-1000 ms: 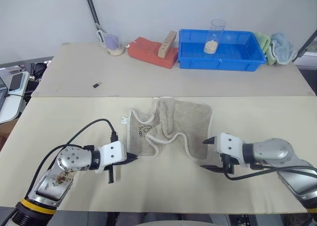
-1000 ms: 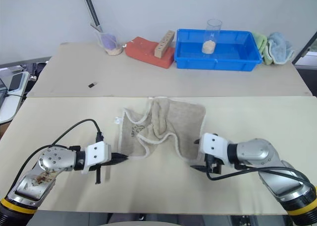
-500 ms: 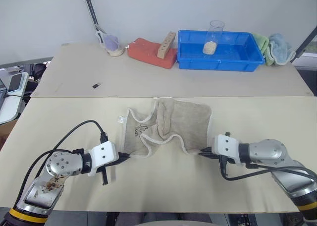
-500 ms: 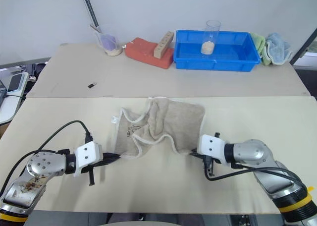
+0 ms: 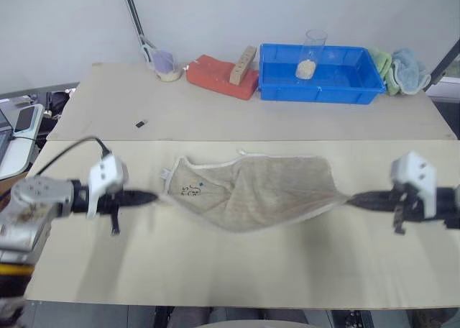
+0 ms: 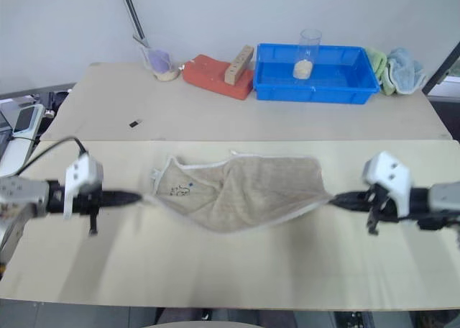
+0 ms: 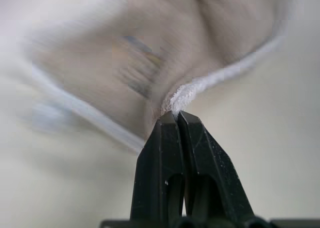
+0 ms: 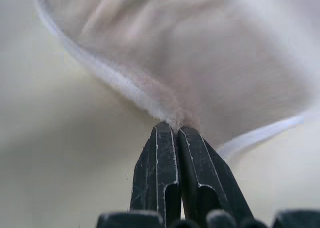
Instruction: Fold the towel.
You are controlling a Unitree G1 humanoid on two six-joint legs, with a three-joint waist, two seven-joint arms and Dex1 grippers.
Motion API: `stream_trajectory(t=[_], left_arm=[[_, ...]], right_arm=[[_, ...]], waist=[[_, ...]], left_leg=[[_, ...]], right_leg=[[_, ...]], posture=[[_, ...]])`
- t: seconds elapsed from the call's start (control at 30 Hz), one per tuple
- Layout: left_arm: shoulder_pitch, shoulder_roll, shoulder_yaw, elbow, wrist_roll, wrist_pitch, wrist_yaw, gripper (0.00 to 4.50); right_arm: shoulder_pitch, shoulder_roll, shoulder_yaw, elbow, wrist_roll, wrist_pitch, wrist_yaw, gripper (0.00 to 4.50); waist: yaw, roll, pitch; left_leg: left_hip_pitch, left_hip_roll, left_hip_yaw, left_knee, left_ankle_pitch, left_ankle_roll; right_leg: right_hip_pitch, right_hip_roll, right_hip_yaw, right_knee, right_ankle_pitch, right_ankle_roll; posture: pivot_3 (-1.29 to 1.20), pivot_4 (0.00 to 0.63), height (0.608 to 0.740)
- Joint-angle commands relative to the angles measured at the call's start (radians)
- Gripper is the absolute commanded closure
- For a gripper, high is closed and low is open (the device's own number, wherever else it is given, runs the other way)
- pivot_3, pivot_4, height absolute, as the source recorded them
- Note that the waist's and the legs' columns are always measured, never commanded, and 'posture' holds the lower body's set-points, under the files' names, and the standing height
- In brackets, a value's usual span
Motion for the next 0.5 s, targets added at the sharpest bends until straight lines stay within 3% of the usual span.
stream_trajectory(t=[0.03,0.23,0.3,0.43,0.5], left_arm=[[-0.269,-0.092,-0.026,0.233,0.044,0.005,0.084,4.5],[-0.735,-0.177,-0.017,0.625,0.119,-0.061,0.181,4.5],[-0.796,-0.159,-0.021,0.677,0.122,-0.081,0.136,4.5],[-0.747,-0.104,-0.052,0.625,0.119,-0.058,0.0,4.5],[-0.648,-0.064,-0.071,0.539,0.114,-0.025,-0.067,4.5]], right_arm=[[-0.209,-0.001,0.011,0.159,-0.006,0.004,-0.047,4.45],[-0.709,0.015,0.115,0.57,-0.147,-0.177,-0.09,4.45],[-0.793,-0.003,0.13,0.643,-0.167,-0.229,-0.052,4.45],[-0.791,-0.022,0.113,0.643,-0.149,-0.242,0.014,4.45],[-0.67,-0.035,0.079,0.548,-0.118,-0.216,0.054,4.45]], waist=[[-0.001,-0.001,0.0],[-0.022,-0.002,0.001],[-0.029,0.0,0.001],[-0.039,0.003,0.0],[-0.044,0.003,-0.001]], left_leg=[[-0.002,-0.001,0.0,0.001,0.0,0.0],[-0.013,-0.002,0.0,0.009,0.0,0.001],[-0.014,-0.002,0.001,0.009,0.0,0.001],[-0.011,0.0,0.002,0.006,-0.001,0.003],[-0.011,0.0,0.001,0.006,-0.001,0.003]], right_leg=[[-0.002,0.0,0.0,0.001,0.0,0.0],[-0.01,-0.001,-0.001,0.004,0.0,0.0],[-0.012,-0.001,-0.001,0.005,0.0,0.0],[-0.013,0.0,-0.001,0.01,0.0,0.0],[-0.013,0.0,-0.001,0.014,0.0,0.0]], posture=[[0.0,0.15,0.74],[0.0,0.15,0.74],[0.0,0.15,0.74],[0.0,0.15,0.74],[0.0,0.15,0.74]])
